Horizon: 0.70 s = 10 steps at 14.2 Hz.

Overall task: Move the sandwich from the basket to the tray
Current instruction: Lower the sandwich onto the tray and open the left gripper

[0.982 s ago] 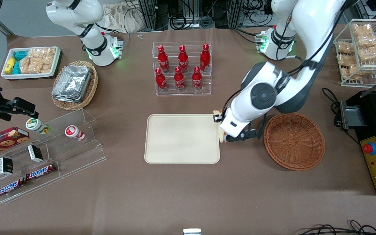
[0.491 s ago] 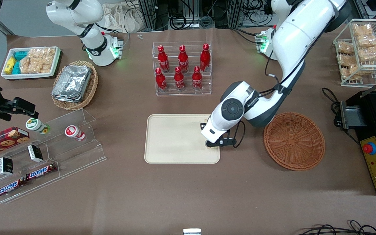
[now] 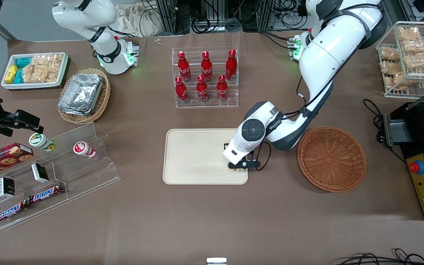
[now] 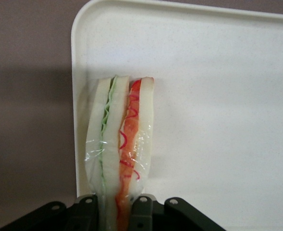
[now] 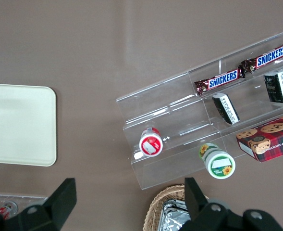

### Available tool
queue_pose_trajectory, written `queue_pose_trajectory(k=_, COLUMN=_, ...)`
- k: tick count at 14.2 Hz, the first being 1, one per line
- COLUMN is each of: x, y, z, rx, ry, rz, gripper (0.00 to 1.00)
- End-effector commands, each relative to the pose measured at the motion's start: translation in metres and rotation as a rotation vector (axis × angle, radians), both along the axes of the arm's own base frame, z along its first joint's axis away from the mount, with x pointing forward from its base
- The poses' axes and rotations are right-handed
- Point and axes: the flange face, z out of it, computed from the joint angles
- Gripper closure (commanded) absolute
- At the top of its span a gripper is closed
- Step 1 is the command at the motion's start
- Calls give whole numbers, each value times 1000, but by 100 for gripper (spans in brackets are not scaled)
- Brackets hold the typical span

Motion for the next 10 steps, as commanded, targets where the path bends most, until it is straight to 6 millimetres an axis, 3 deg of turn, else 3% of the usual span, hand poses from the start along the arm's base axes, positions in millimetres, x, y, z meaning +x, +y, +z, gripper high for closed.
queue_pose_trajectory(k=1, x=4, y=-6, z=-3, rx=4, ry=-17, rz=10, gripper=26)
queue_pose_trajectory(k=2, x=5, y=-6, z=-3, rx=2, ry=-18, rz=9, gripper=0)
queue_pose_trajectory(k=6, x=10, y=-3, z=14, rx=4, ry=-37, rz=16, gripper=0)
queue_pose_trajectory(k=10, x=18, y=10, z=73, rx=58, ry=-64, rz=24, gripper=0)
